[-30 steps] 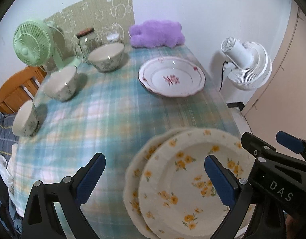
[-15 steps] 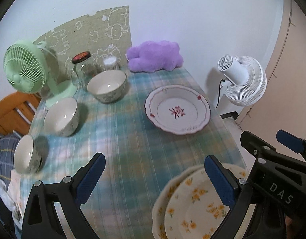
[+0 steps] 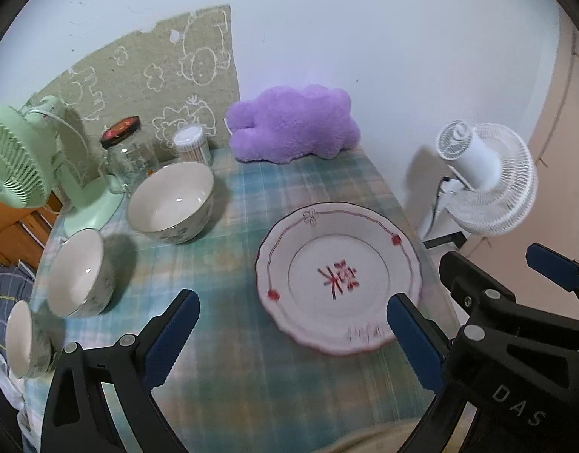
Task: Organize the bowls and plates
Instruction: 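Move both tools to the red-rimmed white plate, then grip the red-rimmed plate rim with both grippers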
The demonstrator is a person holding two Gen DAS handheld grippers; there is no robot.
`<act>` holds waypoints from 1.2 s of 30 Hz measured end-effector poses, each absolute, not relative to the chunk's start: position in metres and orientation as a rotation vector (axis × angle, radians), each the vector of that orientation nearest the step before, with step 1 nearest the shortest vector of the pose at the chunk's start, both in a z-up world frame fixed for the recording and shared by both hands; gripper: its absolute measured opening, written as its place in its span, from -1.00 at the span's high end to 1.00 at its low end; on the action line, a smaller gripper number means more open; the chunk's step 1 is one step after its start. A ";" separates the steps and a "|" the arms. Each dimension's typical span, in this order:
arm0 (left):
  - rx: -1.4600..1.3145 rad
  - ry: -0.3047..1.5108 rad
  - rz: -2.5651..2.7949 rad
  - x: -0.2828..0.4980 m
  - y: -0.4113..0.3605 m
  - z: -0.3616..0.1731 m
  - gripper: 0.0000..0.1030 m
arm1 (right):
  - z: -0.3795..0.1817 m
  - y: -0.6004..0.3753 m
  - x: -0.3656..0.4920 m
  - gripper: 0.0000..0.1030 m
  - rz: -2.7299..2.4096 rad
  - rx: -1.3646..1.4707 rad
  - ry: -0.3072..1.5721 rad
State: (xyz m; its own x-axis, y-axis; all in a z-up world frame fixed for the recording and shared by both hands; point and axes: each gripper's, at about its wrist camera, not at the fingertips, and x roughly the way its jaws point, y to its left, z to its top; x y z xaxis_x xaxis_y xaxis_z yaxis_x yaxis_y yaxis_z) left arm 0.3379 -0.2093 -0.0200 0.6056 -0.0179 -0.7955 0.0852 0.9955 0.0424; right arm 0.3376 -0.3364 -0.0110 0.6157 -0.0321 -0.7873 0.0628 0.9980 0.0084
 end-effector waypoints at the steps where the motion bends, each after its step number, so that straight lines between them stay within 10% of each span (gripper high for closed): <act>1: 0.082 0.921 -0.054 0.344 -0.212 -0.026 -0.95 | -0.016 -0.338 0.345 -0.78 -0.053 0.035 0.909; 21: 0.082 1.055 -0.010 0.405 -0.222 -0.104 -0.77 | -0.101 -0.340 0.426 -0.77 0.044 0.023 1.044; 36: 0.050 1.082 0.003 0.423 -0.212 -0.120 -0.51 | -0.121 -0.323 0.449 -0.24 0.084 0.012 1.085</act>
